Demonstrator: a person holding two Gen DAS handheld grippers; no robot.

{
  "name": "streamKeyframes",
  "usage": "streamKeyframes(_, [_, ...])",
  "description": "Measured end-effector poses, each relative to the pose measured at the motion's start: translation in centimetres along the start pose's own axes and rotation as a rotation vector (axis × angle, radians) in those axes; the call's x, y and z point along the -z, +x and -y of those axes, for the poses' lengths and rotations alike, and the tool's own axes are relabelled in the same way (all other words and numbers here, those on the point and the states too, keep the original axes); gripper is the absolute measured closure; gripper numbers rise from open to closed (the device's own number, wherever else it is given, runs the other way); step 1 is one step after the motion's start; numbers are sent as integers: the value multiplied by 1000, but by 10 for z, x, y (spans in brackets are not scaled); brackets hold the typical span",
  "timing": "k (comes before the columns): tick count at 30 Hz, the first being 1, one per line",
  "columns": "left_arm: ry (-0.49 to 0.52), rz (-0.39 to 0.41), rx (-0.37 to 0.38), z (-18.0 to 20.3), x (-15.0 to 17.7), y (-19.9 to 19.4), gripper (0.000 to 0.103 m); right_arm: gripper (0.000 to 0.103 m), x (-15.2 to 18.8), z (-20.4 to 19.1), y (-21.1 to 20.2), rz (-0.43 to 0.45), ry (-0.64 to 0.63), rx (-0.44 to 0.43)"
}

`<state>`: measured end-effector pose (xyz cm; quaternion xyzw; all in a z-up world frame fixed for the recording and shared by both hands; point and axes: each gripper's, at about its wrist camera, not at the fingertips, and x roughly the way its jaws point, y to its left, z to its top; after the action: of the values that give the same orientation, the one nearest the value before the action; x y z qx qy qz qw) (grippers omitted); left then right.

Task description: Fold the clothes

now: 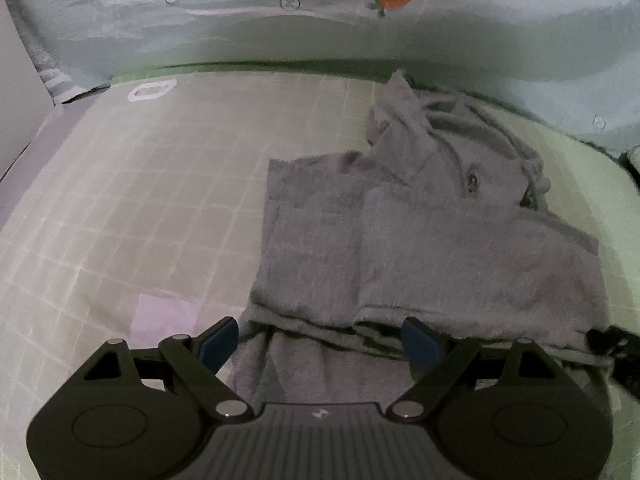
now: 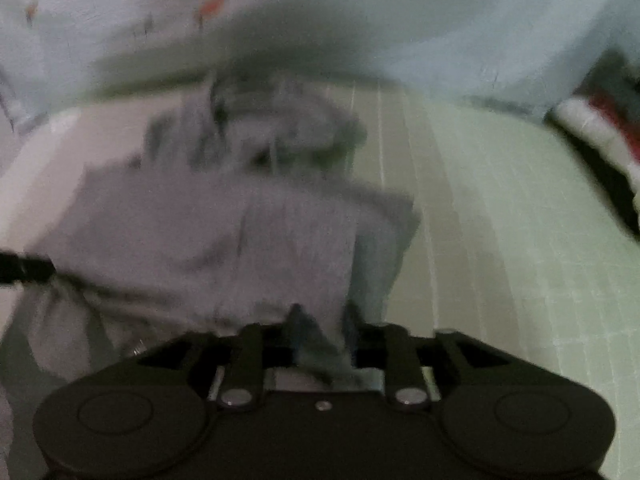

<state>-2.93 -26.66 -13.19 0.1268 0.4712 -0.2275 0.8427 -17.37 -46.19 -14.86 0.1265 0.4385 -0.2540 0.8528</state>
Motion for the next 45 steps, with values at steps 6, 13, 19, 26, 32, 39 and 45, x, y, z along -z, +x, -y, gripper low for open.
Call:
streamKeyframes(6, [41, 36, 25, 1, -4, -2, 14, 11, -9, 14, -5, 56, 61, 94])
streamKeyframes(13, [106, 105, 44, 12, -44, 4, 9, 0, -39, 34, 8, 136, 112, 148])
streamKeyframes(19, [85, 141, 37, 20, -102, 28, 8, 0, -76, 51, 33, 177, 160, 173])
streamKeyframes(26, [56, 145, 29, 45, -170, 80, 8, 0, -127, 62, 84, 162, 158, 168])
streamKeyframes(32, [44, 144, 24, 67, -220, 133, 8, 0, -169, 62, 139, 146, 128, 125])
streamKeyframes(39, [53, 82, -117, 68, -231, 183, 8, 0, -183, 48, 177, 52, -17, 227])
streamKeyframes(45, [11, 140, -214, 31, -223, 159, 7, 0, -169, 56, 149, 101, -27, 384])
